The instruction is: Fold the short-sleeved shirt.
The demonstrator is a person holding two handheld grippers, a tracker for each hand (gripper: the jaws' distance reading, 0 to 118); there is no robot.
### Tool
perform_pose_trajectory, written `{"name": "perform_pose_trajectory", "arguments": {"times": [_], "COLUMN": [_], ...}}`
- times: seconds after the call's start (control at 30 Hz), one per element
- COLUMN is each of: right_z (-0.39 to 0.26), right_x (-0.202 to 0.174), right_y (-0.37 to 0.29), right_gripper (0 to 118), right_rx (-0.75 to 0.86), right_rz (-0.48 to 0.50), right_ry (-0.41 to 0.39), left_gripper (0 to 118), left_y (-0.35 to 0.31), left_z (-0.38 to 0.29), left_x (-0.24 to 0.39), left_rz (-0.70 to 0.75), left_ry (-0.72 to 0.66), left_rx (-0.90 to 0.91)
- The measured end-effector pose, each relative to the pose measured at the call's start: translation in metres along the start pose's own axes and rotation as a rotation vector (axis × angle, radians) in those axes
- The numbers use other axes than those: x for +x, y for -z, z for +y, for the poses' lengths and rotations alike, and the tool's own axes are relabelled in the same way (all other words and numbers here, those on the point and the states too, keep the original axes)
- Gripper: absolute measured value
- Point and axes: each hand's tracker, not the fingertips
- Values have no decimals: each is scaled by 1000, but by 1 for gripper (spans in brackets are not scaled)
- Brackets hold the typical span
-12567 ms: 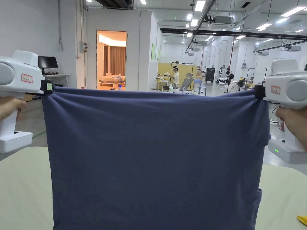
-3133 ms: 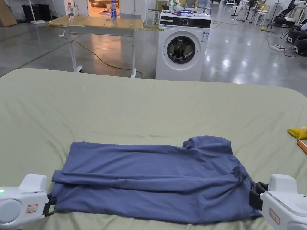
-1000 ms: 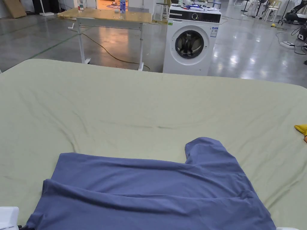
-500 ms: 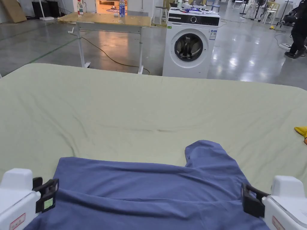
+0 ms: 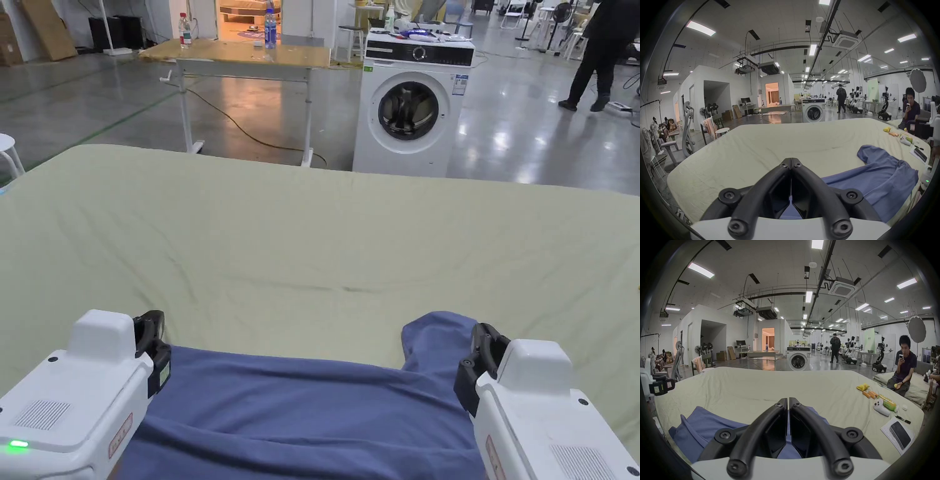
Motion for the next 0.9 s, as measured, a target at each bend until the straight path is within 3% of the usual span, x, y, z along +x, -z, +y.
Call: {"name": "perform_pose_trajectory", "arguments": {"times": [0.4, 0.5, 0.57, 0.6, 0.7, 0.9], "right_z": [-21, -29, -34, -37, -44, -54], "right_x": [13, 21, 26, 28, 33, 41], "right_y": [24, 27, 29, 30, 32, 33], "right_gripper": [1, 1, 1, 1, 1, 1], "right_rx": [-129, -167, -196, -206, -238, -288], "right_rz": [14, -3, -9, -12, -25, -45], "right_ry": [-11, -16, -20, -20, -32, -39], "left_gripper": [2, 20, 23, 37, 61, 59], "left_y": [129, 158, 173, 180, 197, 208], "left_z": [-9, -14, -18, -20, -26, -35], "left_x": [-74, -79, -79, -78, -74, -66], "left_rz": [-52, -90, -103, -114, -94, -71], "left_ry": [-138, -159, -180, -187, -169, -75], "left_rx": [-490, -608, -659, -672, -703, -749]}}
